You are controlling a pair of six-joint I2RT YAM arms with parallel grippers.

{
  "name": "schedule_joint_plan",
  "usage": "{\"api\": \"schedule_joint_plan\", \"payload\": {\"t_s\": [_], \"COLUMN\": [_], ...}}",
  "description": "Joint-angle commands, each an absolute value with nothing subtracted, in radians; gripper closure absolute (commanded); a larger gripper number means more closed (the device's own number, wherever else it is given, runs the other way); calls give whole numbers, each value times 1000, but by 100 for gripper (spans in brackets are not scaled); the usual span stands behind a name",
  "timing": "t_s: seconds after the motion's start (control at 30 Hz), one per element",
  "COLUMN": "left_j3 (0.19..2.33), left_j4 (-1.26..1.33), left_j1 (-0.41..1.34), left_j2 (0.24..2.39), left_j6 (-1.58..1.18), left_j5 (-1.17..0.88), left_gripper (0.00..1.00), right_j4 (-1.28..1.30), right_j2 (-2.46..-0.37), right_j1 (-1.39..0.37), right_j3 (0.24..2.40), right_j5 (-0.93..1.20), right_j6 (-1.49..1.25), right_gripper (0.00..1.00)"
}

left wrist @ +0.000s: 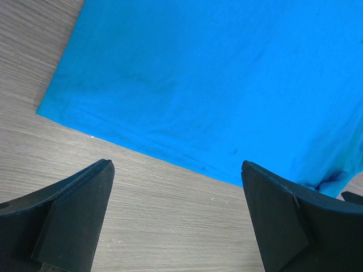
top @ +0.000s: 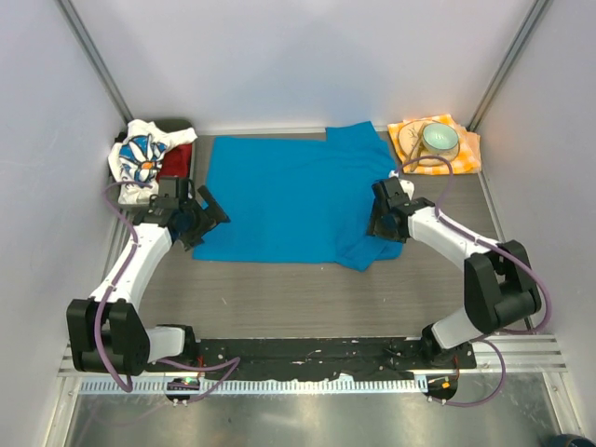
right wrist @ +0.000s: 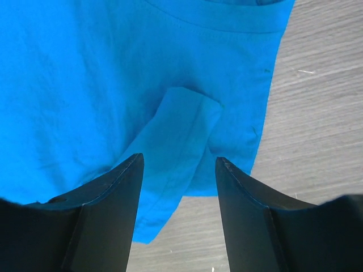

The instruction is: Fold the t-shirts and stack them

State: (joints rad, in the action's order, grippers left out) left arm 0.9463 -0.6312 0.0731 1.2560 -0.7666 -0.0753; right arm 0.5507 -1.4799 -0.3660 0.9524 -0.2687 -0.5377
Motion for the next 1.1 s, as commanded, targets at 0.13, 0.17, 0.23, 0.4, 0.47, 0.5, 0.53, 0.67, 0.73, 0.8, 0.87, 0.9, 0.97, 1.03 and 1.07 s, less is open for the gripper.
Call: {"api": "schedule_joint_plan", "payload": {"t_s": [0.13, 0.17, 0.23, 0.4, 0.47, 0.5, 0.53, 0.67, 0.73, 0.8, 0.87, 0.9, 0.97, 1.03, 1.07], "left_j3": [951, 953, 954, 954, 951, 948, 946, 943, 945, 945, 943, 940, 939, 940, 939], "left_j4": [-588, -588, -589, -595, -594, -594, -594, -591, -591, -591, -591, -589, -588, -584, -583], "left_j1": [77, 77, 77, 77, 77, 77, 77, 77, 77, 77, 77, 77, 77, 77, 77], "left_j2": [1264, 1262, 1264, 1262, 1259, 1258, 1258, 1253, 1252, 1249, 1241, 1236, 1235, 1238, 1241], "left_j6": [-739, -736, -736, -735, -736, -735, -736, -738, -738, -738, -738, -738, -738, -739, -739], "left_j5": [-78, -77, -74, -72, -69, -71, -71, -75, -80, -83, -81, -80, -80, -87, -90], "left_gripper": [0, 0, 0, 0, 0, 0, 0, 0, 0, 0, 0, 0, 0, 0, 0], "right_j4": [425, 419, 416, 408, 408, 411, 413, 434, 446, 465, 491, 497, 512, 532, 549], "right_j2": [-1580, -1594, -1604, -1615, -1608, -1600, -1586, -1549, -1522, -1493, -1438, -1419, -1381, -1379, -1379], "right_j1": [-327, -324, -319, -316, -318, -318, -316, -318, -318, -318, -318, -319, -319, -318, -321], "right_j3": [974, 974, 973, 956, 948, 942, 937, 927, 925, 922, 923, 923, 925, 945, 953], "right_j5": [-275, -273, -279, -278, -275, -276, -279, -299, -304, -302, -304, -305, -305, -299, -304], "right_j6": [-558, -557, -552, -555, -557, -557, -557, -552, -551, -554, -554, -552, -545, -523, -522], "right_gripper": [42, 45, 50, 69, 79, 82, 85, 99, 99, 99, 99, 99, 96, 84, 99]}}
